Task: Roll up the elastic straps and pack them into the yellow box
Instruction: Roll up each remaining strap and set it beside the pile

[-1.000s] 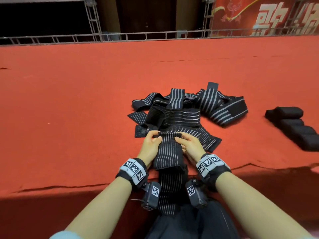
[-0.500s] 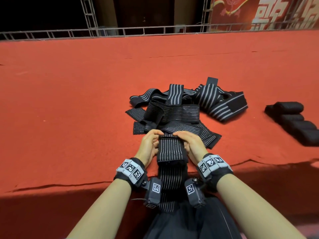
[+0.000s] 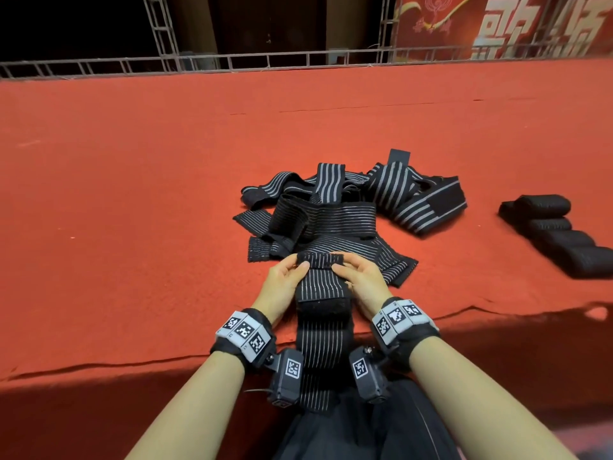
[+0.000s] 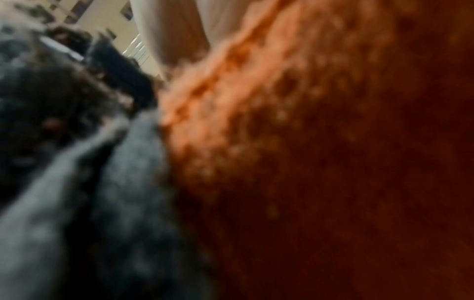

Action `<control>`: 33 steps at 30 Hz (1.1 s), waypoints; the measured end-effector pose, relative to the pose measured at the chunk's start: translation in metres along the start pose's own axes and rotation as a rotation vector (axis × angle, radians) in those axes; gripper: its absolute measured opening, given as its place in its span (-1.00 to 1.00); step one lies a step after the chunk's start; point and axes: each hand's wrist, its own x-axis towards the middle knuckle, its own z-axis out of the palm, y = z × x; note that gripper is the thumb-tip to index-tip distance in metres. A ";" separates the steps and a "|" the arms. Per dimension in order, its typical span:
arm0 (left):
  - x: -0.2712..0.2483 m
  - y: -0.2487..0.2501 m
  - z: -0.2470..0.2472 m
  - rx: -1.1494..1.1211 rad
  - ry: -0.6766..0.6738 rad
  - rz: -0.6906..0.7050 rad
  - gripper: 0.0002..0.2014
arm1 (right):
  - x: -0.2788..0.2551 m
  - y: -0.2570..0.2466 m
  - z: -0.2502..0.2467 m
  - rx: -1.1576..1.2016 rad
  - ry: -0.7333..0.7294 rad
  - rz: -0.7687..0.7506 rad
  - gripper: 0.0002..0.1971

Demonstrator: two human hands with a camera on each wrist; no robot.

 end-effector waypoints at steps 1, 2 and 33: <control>0.000 0.000 -0.001 0.006 -0.001 0.011 -0.82 | 0.001 0.003 0.000 -0.065 0.010 -0.026 -0.80; -0.001 0.001 -0.001 0.013 -0.002 0.021 -0.81 | 0.002 0.005 0.001 -0.115 0.012 -0.050 -0.80; 0.004 -0.003 0.003 0.088 0.030 -0.003 -0.82 | 0.009 0.010 -0.005 -0.014 0.016 -0.047 -0.76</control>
